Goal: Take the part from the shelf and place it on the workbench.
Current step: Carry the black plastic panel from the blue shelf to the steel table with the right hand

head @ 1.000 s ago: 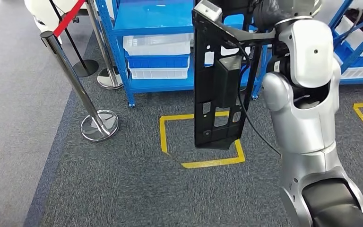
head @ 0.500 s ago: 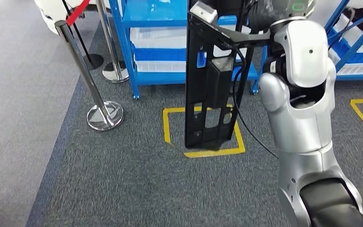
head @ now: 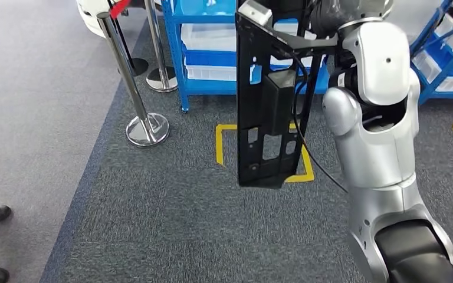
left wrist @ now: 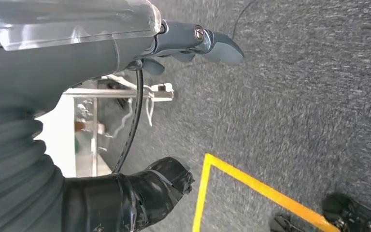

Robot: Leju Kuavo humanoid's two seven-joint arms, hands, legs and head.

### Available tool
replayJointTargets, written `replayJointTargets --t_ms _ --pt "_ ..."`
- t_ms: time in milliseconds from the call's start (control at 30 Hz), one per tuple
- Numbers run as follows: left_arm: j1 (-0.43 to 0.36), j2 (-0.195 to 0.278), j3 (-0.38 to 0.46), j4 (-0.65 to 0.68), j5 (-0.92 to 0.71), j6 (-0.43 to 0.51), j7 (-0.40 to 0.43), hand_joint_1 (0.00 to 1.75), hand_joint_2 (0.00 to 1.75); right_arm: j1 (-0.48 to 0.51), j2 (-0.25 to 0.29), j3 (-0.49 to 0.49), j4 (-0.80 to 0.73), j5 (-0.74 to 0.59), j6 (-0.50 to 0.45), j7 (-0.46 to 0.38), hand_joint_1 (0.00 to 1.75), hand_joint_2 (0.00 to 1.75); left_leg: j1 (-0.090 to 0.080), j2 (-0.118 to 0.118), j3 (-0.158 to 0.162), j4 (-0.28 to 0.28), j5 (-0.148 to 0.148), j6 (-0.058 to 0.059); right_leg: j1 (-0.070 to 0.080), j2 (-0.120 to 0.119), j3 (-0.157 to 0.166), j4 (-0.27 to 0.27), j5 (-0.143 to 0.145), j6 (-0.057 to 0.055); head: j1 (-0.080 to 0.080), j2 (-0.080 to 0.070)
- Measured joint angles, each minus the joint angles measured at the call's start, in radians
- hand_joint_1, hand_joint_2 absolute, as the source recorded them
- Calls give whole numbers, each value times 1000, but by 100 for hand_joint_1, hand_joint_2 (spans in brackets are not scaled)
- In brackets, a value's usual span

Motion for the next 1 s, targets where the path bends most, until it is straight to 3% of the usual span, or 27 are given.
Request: replayJointTargets --t_ms 67,100,133,167,233,267,300,367,400,467,500,533,567,633,667,700,733,800,867,900,1000 --pt "0 1 1 -2 -2 0 0 0 175 -3 2 0 2 -1 0 0 175 175 2 25 -31 82 -100 -10 -4 -22 -27 -5 29 -12 -4 0" --pt "0 1 1 -3 -3 -1 0 0 175 -4 4 1 3 -1 0 0 175 175 4 38 -46 149 -157 -16 -4 -31 -43 -6 43 -15 -5 0" --pt "0 1 1 -4 -4 -1 0 0 175 -5 4 1 4 -1 0 0 175 175 7 45 -55 218 -191 -23 -4 -42 -59 -5 55 -15 -5 0" --pt "-1 1 1 -4 -4 -1 0 0 175 -5 4 1 5 -1 0 0 175 175 10 49 -58 276 -198 -28 -4 -53 -76 -3 68 -13 -5 0" --pt "-2 1 2 -5 -8 -4 -2 0 175 -5 4 1 8 -2 0 -1 175 175 17 56 -29 314 -148 -37 -5 -75 -109 3 89 -8 -5 0" --pt "-3 1 3 -6 -11 -6 -3 0 175 -6 4 1 9 -2 0 -1 175 175 19 64 13 279 -123 -39 -6 -86 -124 8 98 -4 -5 0" --pt "-6 1 5 -7 -14 -9 -5 0 175 -8 5 1 10 -2 0 -1 175 175 18 80 79 211 -120 -38 -5 -96 -137 14 105 1 -6 0" --pt "-11 2 14 -11 -26 -19 -9 0 175 -18 6 0 10 -3 -1 0 175 175 12 107 198 52 -164 -27 -4 -116 -155 27 118 12 -5 0" --pt "-13 3 20 -13 -32 -25 -12 0 175 -22 7 0 11 -4 -1 0 175 175 8 111 226 4 -185 -18 -3 -126 -159 29 126 18 -5 0" --pt "-15 3 34 -15 -45 -35 -18 0 175 -26 10 2 16 -5 -1 0 175 175 6 98 218 -21 -183 2 -5 -143 -164 26 142 31 -5 0" --pt "-15 2 42 -15 -52 -40 -21 0 175 -27 11 2 19 -6 0 0 175 175 6 92 210 -23 -173 12 -7 -135 -169 29 135 37 -4 0" --pt "-16 2 50 -15 -61 -46 -25 0 175 -28 11 3 23 -7 0 1 175 175 8 85 200 -27 -162 22 -8 -116 -178 48 108 41 -4 0" --pt "-19 1 60 -16 -70 -51 -29 0 175 -29 11 3 27 -8 0 2 175 175 10 80 189 -29 -149 30 -9 -89 -193 85 65 44 -4 0" --pt "-26 1 78 -16 -83 -59 -40 0 175 -31 11 3 33 -11 0 4 175 175 8 66 159 -28 -126 41 -10 -41 -227 210 -33 45 -4 0" --pt "-29 1 86 -16 -86 -61 -43 0 175 -31 11 3 35 -12 0 5 175 175 7 58 145 -27 -114 42 -9 -31 -239 270 -54 44 -4 0" --pt "-30 1 93 -16 -88 -62 -46 0 175 -31 11 3 38 -13 0 5 175 175 5 48 130 -26 -103 42 -8 -26 -240 309 -50 43 -4 0" --pt "-31 1 98 -16 -88 -62 -46 0 175 -31 11 3 40 -13 0 5 175 175 5 37 117 -23 -94 41 -8 -24 -226 313 -28 40 -4 0" --pt "-33 1 107 -16 -89 -62 -47 0 175 -32 11 3 43 -13 -1 5 175 175 4 15 95 -16 -79 37 -7 -9 -143 216 23 30 -4 0" --pt "-35 0 114 -16 -89 -62 -47 0 175 -36 11 3 44 -14 -1 5 175 175 3 -3 77 -7 -67 29 -6 23 -49 78 18 20 -4 0" --pt "-36 0 118 -16 -89 -63 -47 0 175 -39 12 3 44 -14 -1 5 175 175 4 -11 72 -4 -61 23 -4 34 -24 36 6 18 -4 0" --pt "-37 0 128 -16 -99 -69 -54 0 175 -43 13 3 47 -15 -1 5 175 175 6 -26 60 -1 -49 4 -4 14 -17 7 5 12 -4 0"
